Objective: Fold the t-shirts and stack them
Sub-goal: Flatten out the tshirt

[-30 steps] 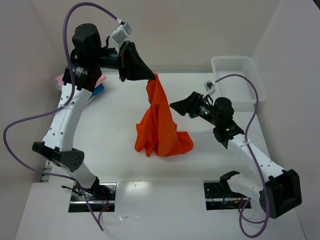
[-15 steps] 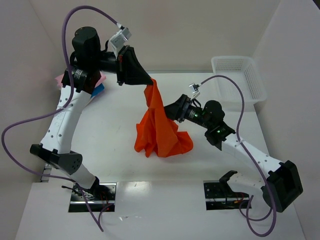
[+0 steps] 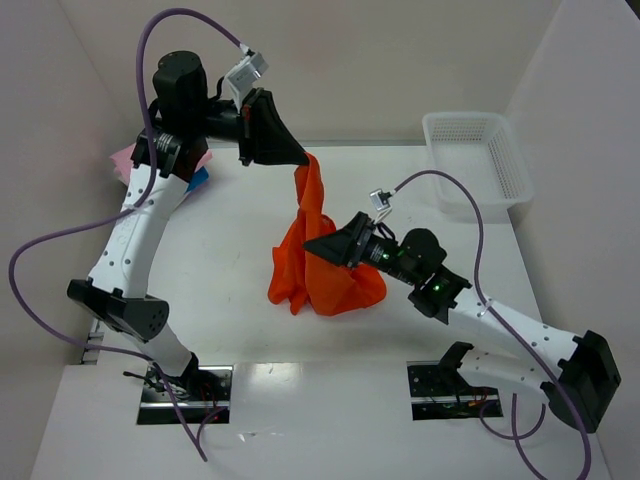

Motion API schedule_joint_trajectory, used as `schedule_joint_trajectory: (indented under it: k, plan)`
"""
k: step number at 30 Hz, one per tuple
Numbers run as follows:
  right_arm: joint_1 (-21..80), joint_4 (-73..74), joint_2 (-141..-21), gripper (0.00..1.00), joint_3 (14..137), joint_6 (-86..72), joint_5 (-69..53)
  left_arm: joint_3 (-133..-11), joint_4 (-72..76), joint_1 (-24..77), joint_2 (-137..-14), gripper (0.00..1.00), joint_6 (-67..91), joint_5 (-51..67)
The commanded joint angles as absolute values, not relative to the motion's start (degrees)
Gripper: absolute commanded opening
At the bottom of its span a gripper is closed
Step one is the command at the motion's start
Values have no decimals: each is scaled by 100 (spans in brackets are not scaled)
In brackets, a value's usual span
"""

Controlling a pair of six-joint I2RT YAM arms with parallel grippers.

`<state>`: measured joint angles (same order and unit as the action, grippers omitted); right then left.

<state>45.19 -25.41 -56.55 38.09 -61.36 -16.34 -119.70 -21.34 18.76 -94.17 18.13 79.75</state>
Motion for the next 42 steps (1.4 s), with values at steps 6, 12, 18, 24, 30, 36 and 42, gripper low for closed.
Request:
schedule_joint_trajectory:
  k: [6, 12, 18, 24, 30, 36, 42]
  plan:
    - [4597, -2330, -5950, 99, 3902, -5844, -361, -12182, -1846, 1837, -9326, 0, 1775, 8130]
    - [4325, -2179, -4862, 99, 3376, -5967, 131, -12120, -1969, 1837, -9211, 0, 1644, 8130]
    - [3666, -2672, -4193, 99, 2628, -6512, 132, -11936, -1969, 1837, -9105, 0, 1591, 8183]
    - [3341, -3199, -4447, 99, 2364, -7082, -43, -11821, -1969, 1837, -8930, 0, 1538, 8253]
    - [3199, -3480, -4937, 99, 2636, -7321, -280, -11549, -1846, 1837, -8754, 0, 1538, 8385]
    - [3304, -3823, -6372, 97, 3480, -7497, -1063, -11347, -1793, 1837, -8701, 0, 1538, 8438]
    - [3480, -3876, -6854, 93, 3814, -7629, -1124, -11294, -1740, 1837, -8648, 0, 1485, 8543]
